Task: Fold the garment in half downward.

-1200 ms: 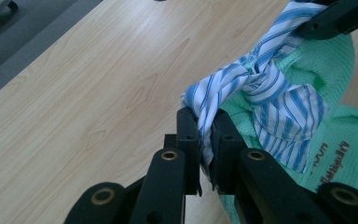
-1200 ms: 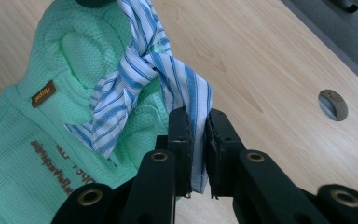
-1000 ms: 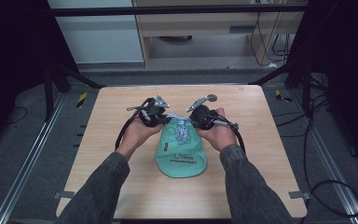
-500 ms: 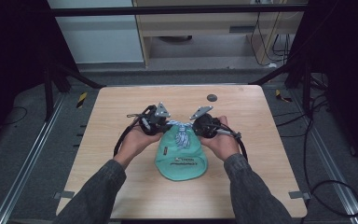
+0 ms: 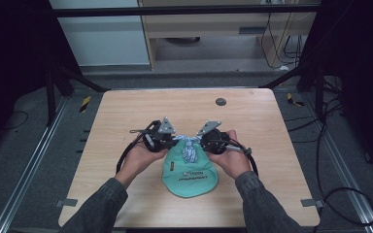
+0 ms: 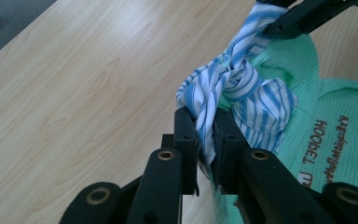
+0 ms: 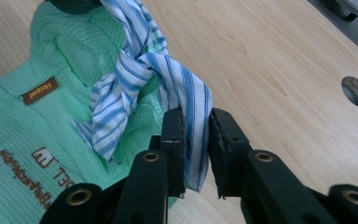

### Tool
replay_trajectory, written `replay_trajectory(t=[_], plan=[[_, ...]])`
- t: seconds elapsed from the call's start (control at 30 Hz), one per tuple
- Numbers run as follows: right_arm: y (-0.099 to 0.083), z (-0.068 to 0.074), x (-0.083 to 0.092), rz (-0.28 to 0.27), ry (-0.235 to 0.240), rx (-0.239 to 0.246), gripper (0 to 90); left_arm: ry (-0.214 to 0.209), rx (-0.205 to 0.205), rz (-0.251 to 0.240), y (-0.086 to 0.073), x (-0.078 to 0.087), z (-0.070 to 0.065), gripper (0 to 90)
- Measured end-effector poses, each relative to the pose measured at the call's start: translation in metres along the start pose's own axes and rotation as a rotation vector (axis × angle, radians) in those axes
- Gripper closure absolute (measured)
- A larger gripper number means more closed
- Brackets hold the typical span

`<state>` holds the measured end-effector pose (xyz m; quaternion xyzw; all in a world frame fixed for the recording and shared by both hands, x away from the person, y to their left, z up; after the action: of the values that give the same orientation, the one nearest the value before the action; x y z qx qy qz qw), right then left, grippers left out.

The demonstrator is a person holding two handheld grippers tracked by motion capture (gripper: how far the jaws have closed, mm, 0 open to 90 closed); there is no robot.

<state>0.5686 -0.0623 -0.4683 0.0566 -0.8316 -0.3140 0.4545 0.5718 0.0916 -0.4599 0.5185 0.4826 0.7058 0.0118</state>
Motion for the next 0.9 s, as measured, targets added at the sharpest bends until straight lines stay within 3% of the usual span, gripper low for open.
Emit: replay_trajectory(t=[0.17, 0.3, 0.53, 0.67, 0.77, 0.9], plan=[[-0.001, 0.004, 0.002, 0.008, 0.013, 0.002, 80.1, -0.001, 0.005, 0.012, 0.000, -0.002, 0.003, 83.7], [0.003, 0.000, 0.001, 0.005, 0.010, -0.004, 81.5, 0.006, 0.019, 0.005, 0.010, -0.001, 0.012, 84.4], [0.022, -0.027, 0.012, -0.003, -0.054, -0.009, 81.0, 0.047, 0.010, -0.034, 0.043, 0.006, 0.025, 84.0], [0.031, -0.040, 0.020, -0.014, -0.089, -0.009, 80.9, 0.049, 0.014, -0.065, 0.057, 0.013, 0.027, 83.4], [0.031, -0.040, 0.025, -0.025, -0.095, 0.000, 80.3, 0.039, -0.017, -0.053, 0.051, 0.016, 0.018, 82.8], [0.019, -0.024, 0.022, -0.021, -0.077, 0.014, 80.2, 0.026, -0.046, -0.028, 0.029, 0.011, 0.005, 82.4]])
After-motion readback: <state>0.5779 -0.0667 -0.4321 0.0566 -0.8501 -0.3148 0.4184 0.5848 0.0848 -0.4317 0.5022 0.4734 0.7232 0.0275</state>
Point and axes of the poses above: each handheld gripper's, and its own axes: x roughly backward along the jaws, y roughly out of its top, z roughly to its left, the point moved 7 cm from there along -x, roughly forward along the jaws, and after that the axes turned 14 degrees about x, right-handed, at the moved point
